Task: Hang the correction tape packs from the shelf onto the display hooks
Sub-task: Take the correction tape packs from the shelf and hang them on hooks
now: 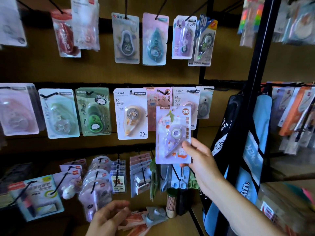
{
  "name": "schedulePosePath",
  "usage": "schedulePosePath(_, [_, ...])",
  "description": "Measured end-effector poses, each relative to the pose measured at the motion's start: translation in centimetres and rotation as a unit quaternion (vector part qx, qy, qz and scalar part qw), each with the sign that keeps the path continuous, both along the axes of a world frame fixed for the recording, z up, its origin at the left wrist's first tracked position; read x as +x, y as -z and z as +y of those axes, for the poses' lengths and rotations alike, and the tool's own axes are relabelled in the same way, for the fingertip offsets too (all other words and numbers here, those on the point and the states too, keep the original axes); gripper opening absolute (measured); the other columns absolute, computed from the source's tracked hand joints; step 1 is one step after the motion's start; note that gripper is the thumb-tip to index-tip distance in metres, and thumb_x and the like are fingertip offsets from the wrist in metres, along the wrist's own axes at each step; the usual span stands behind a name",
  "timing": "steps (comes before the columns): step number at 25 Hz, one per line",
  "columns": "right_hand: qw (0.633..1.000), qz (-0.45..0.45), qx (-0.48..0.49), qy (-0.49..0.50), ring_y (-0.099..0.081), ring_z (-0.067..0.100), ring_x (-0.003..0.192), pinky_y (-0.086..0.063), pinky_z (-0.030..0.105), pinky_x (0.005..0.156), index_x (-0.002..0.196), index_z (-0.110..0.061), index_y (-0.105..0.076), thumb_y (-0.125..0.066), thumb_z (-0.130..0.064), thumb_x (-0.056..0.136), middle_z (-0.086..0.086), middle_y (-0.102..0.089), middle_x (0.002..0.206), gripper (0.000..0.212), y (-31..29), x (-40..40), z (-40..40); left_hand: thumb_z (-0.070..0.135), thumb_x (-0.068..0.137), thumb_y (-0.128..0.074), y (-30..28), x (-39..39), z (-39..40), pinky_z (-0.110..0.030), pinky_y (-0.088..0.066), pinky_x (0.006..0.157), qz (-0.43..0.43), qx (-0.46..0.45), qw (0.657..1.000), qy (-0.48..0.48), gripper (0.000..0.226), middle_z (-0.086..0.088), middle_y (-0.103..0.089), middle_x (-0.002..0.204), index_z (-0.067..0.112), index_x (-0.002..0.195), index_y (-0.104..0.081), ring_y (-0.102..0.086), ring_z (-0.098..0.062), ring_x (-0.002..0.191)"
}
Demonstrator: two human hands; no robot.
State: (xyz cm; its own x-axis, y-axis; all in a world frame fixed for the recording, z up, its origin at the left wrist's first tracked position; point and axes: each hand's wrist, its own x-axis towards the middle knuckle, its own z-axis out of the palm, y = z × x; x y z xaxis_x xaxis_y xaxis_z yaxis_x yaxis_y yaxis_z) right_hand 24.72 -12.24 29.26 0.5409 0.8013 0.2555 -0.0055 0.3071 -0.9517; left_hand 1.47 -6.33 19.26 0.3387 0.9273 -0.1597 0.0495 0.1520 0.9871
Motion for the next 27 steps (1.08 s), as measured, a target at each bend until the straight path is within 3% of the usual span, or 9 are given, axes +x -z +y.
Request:
schedulePosePath(4, [1.000, 0.013, 0.013, 0.001, -0.057, 0.023, 0.084, -0.046, 0.025, 0.046, 0.113, -0.010, -0.067, -0.056, -0.017, 0.098, 0.018, -0.068, 0.111, 0.020, -3.1, -0.6, 2.5, 0.004, 0.082, -0.070, 0.2, -0.1, 0.1, -0.031, -0.050, 0.076, 0.032, 0.023, 0.999, 0.011, 0.011, -0.009, -0.076, 0.087, 0.012, 0.089, -0.074, -0.069, -0.027, 0.084])
schedulePosePath(7, [1.000, 0.012, 0.005, 0.019, -0.055, 0.025, 0.088, -0.047, 0.026, 0.046, 0.108, -0.007, -0.068, -0.057, -0.018, 0.097, 0.022, -0.063, 0.121, 0.019, -4.0, -0.9, 3.3, 0.005, 0.082, -0.069, -0.4, -0.3, -0.2, -0.020, -0.046, 0.070, 0.055, 0.057, 0.997, 0.022, 0.012, -0.007, -0.074, 0.088, 0.013, 0.090, -0.073, -0.068, -0.019, 0.082])
schedulePosePath(10, [0.999, 0.014, -0.004, 0.028, -0.053, 0.022, 0.085, -0.047, 0.028, 0.047, 0.089, -0.012, -0.069, -0.058, -0.017, 0.096, 0.028, -0.059, 0.106, 0.014, -4.0, -1.1, 3.1, 0.006, 0.085, -0.067, -0.9, -0.5, -0.5, -0.006, -0.040, 0.060, 0.076, 0.088, 0.992, 0.045, 0.013, 0.007, -0.067, 0.091, 0.013, 0.094, -0.070, -0.061, -0.003, 0.084])
schedulePosePath(12, [0.999, 0.007, -0.003, 0.031, -0.055, 0.019, 0.085, -0.048, 0.028, 0.048, 0.082, -0.018, -0.068, -0.059, -0.017, 0.096, 0.009, -0.063, 0.098, 0.017, -4.0, -1.2, 2.9, 0.005, 0.084, -0.067, -0.9, -0.7, -0.6, -0.005, -0.041, 0.060, 0.081, 0.099, 0.990, 0.053, 0.012, 0.009, -0.066, 0.092, 0.012, 0.094, -0.070, -0.061, -0.003, 0.088])
schedulePosePath(16, [0.999, 0.005, -0.011, 0.042, -0.057, 0.017, 0.086, -0.052, 0.029, 0.053, 0.089, -0.025, -0.066, -0.059, -0.018, 0.097, -0.005, -0.062, 0.106, 0.012, -4.3, -1.2, 3.0, 0.008, 0.084, -0.068, -0.8, -0.8, -0.7, 0.000, -0.042, 0.058, 0.111, 0.116, 0.985, 0.070, 0.012, 0.005, -0.068, 0.091, 0.015, 0.093, -0.069, -0.063, 0.004, 0.077])
schedulePosePath(19, [0.996, -0.025, -0.047, 0.070, -0.054, 0.018, 0.073, -0.052, 0.032, 0.058, 0.082, -0.020, -0.066, -0.057, -0.021, 0.098, 0.007, -0.065, 0.103, 0.018, -4.6, -0.7, 4.4, 0.009, 0.084, -0.069, -0.6, -0.9, -0.7, 0.001, -0.042, 0.063, 0.130, 0.127, 0.979, 0.089, 0.012, 0.000, -0.070, 0.093, 0.016, 0.094, -0.071, -0.065, 0.002, 0.079])
schedulePosePath(22, [0.993, -0.033, -0.062, 0.091, -0.053, 0.019, 0.078, -0.052, 0.027, 0.049, 0.081, -0.022, -0.065, -0.054, -0.021, 0.099, 0.008, -0.061, 0.096, 0.020, -5.3, -0.4, 5.9, 0.007, 0.082, -0.071, -0.3, -1.1, -0.9, 0.002, -0.041, 0.068, 0.143, 0.146, 0.974, 0.097, 0.013, 0.000, -0.072, 0.091, 0.016, 0.090, -0.073, -0.067, 0.002, 0.083])
schedulePosePath(27, [0.987, -0.069, -0.088, 0.113, -0.051, 0.017, 0.078, -0.057, 0.034, 0.059, 0.106, -0.012, -0.064, -0.050, -0.025, 0.100, 0.002, -0.053, 0.089, 0.019, -5.4, -0.5, 7.9, 0.006, 0.083, -0.070, -0.7, -0.5, -1.3, 0.003, -0.040, 0.065, 0.150, 0.180, 0.968, 0.093, 0.014, 0.016, -0.058, 0.090, 0.015, 0.093, -0.071, -0.056, 0.025, 0.075])
